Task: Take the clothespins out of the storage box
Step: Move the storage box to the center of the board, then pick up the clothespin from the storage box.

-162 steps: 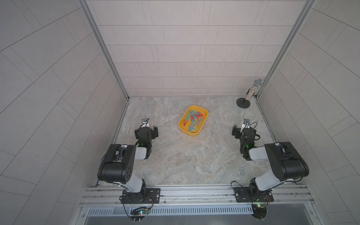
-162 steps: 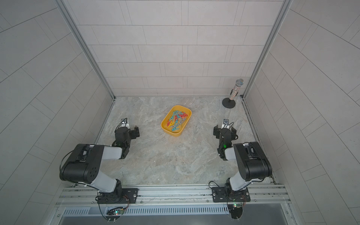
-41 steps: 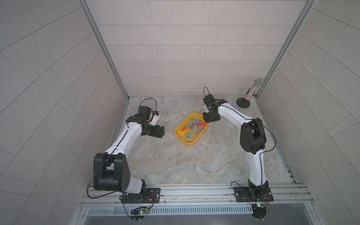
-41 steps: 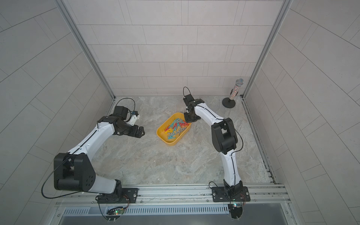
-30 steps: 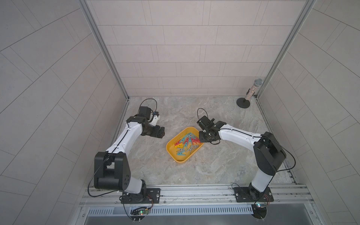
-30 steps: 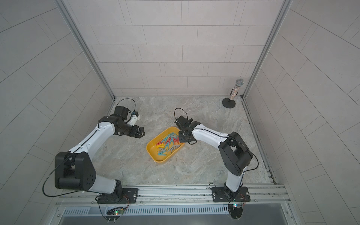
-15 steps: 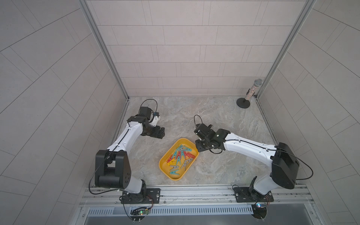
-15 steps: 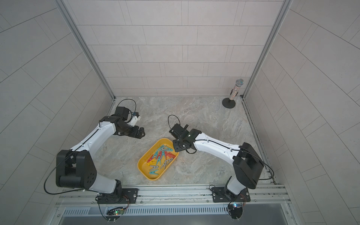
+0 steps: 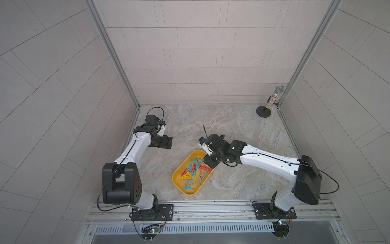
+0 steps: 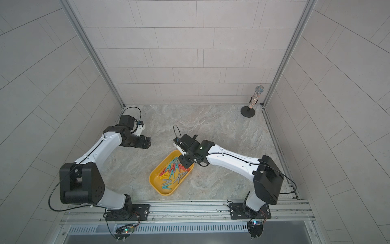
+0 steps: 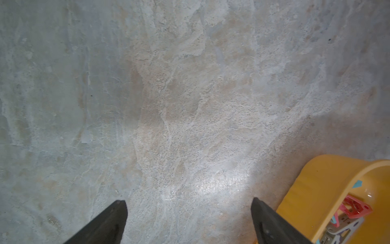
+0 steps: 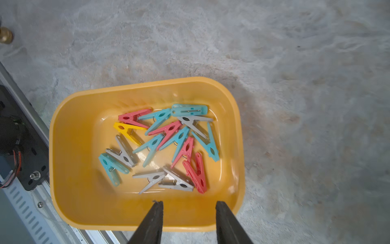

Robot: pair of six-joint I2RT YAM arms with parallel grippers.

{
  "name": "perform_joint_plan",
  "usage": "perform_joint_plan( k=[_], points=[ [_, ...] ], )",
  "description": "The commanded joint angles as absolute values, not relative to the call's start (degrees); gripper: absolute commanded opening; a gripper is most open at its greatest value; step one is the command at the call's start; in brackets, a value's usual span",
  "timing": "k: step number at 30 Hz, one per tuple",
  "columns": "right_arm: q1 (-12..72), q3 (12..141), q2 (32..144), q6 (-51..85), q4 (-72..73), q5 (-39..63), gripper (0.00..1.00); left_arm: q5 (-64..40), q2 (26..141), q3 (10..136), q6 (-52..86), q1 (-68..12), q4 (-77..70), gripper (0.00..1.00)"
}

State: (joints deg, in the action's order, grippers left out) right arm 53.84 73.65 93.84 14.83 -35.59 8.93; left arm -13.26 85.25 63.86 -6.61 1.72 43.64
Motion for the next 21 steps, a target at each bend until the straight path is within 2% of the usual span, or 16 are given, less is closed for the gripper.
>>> perform_joint_plan(
  k=[1,9,21],
  points=[
    [54.99,77.74,99.03,10.44,-40.54,10.05,0.44,-14.86,84.92,65.03,-6.1,2.94,44.17,1.0],
    [55.99,83.35,110.04,9.1,-44.62,6.26,0.44,-16.3,85.37,64.95,-6.34,2.95,43.94,1.0],
    [56.07,83.77,114.29,8.81,-45.18,5.65,0.42,-15.88,85.74,65.0,-6.33,2.94,43.77,1.0]
  ],
)
